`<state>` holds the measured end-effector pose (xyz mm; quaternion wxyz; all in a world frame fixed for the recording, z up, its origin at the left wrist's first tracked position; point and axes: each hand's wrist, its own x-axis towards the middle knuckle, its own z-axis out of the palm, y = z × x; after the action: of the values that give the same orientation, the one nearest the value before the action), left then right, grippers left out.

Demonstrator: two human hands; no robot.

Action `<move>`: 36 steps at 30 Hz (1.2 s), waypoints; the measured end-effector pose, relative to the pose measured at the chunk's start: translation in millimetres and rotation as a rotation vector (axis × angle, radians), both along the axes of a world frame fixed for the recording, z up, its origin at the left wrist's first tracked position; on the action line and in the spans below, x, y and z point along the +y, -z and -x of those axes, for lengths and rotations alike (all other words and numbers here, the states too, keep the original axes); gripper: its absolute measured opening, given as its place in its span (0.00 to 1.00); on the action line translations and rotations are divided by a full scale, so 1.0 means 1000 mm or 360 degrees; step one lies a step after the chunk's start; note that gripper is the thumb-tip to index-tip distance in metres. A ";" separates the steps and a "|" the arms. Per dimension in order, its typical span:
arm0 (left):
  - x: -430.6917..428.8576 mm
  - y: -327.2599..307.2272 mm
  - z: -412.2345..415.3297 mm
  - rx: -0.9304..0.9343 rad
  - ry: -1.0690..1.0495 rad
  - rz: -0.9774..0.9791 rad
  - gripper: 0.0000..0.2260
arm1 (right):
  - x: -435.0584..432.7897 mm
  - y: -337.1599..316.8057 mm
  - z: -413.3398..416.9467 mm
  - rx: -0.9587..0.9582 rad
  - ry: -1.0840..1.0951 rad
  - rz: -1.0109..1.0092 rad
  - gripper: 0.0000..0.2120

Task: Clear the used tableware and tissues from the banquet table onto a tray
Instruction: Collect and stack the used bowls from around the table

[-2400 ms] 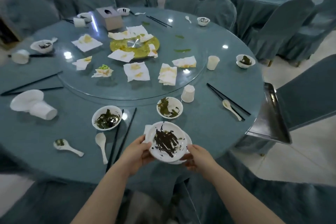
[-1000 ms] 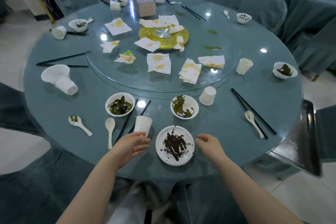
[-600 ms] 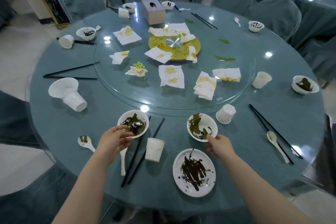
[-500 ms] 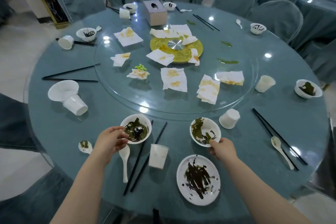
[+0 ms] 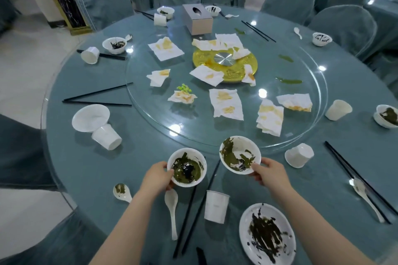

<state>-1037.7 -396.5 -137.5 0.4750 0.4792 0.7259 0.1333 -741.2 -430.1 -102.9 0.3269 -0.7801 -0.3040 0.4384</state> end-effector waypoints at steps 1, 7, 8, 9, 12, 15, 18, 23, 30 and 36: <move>0.000 0.000 0.000 -0.0009 -0.0001 -0.0020 0.06 | 0.000 -0.002 0.004 0.0036 0.0004 -0.0017 0.09; -0.008 -0.016 -0.005 -0.0093 0.0093 -0.0104 0.07 | -0.003 -0.014 0.028 0.0164 -0.0071 -0.0106 0.09; -0.010 -0.020 -0.007 -0.0104 0.0137 -0.0119 0.07 | -0.003 -0.017 0.033 0.0169 -0.0108 -0.0113 0.10; -0.012 -0.025 -0.009 -0.0121 0.0171 -0.0140 0.07 | -0.003 -0.019 0.038 0.0171 -0.0157 -0.0116 0.10; -0.022 -0.040 -0.014 -0.0233 0.0176 -0.0238 0.09 | -0.004 -0.025 0.053 0.0160 -0.0349 -0.0124 0.10; -0.039 -0.052 -0.014 -0.0362 0.0063 -0.0318 0.12 | -0.009 -0.030 0.070 0.0062 -0.0518 -0.0180 0.11; -0.062 -0.059 -0.011 -0.0456 -0.0088 -0.0343 0.13 | -0.018 -0.036 0.082 -0.0039 -0.0641 -0.0239 0.11; -0.121 -0.068 -0.005 -0.0582 -0.0364 -0.0372 0.13 | -0.044 -0.045 0.092 0.0052 -0.0850 -0.0177 0.10; -0.215 -0.065 0.009 -0.0620 -0.0598 -0.0348 0.13 | -0.095 -0.032 0.118 0.0130 -0.1130 0.0009 0.08; -0.297 -0.091 0.066 -0.0565 -0.0898 -0.0574 0.11 | -0.139 -0.047 0.205 0.0238 -0.1524 -0.0113 0.10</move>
<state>-1103.8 -693.4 -47.0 0.4460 0.3058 0.7006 0.4655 -946.0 -569.5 -55.9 0.1359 -0.5073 -0.6191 0.5839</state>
